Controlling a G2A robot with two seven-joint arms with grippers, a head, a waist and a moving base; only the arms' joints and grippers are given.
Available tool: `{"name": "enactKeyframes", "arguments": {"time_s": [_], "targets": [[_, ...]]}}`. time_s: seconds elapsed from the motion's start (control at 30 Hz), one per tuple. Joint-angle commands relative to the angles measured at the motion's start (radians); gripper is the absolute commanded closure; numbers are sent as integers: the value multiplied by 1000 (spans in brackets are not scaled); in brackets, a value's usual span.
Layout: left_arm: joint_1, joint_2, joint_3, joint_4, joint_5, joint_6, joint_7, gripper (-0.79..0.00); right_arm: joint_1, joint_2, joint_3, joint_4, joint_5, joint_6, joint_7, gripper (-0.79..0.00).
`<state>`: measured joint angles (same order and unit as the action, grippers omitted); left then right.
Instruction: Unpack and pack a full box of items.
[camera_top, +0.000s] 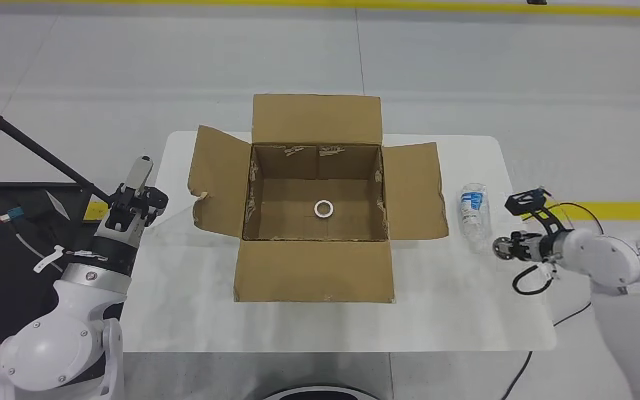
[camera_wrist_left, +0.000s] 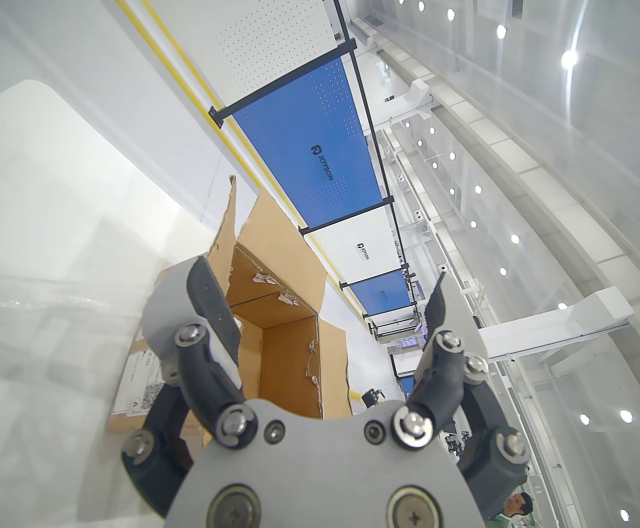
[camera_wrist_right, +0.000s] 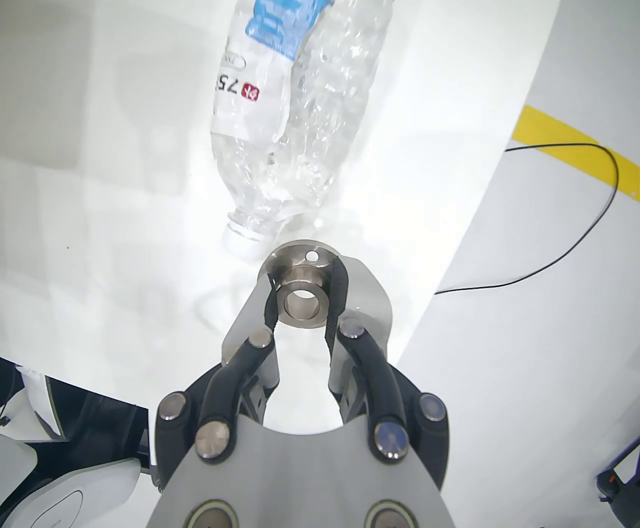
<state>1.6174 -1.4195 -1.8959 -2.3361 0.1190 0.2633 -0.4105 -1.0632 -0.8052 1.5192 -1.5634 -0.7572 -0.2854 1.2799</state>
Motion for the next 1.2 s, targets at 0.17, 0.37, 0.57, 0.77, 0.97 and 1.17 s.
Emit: {"name": "enactKeyframes", "arguments": {"time_s": [0.17, 0.37, 0.57, 0.77, 0.97, 1.17], "targets": [[0, 0, 0, 0, 0, 0, 0, -785, -18, 9, 54, -212, -11, 34, -25, 0], [0, 0, 0, 0, 0, 0, 0, -785, 27, 2, -20, -396, -45, 67, -92, 0], [0, 0, 0, 0, 0, 0, 0, -785, 136, -21, -187, -516, -97, 108, -178, 0], [0, 0, 0, 0, 0, 0, 0, -785, 306, -68, -433, -489, -131, 129, -228, 0], [0, 0, 0, 0, 0, 0, 0, -785, 519, -154, -718, -307, -119, 128, -229, 0], [0, 0, 0, 0, 0, 0, 0, -785, 690, -265, -940, -74, -80, 117, -233, 0]]}}
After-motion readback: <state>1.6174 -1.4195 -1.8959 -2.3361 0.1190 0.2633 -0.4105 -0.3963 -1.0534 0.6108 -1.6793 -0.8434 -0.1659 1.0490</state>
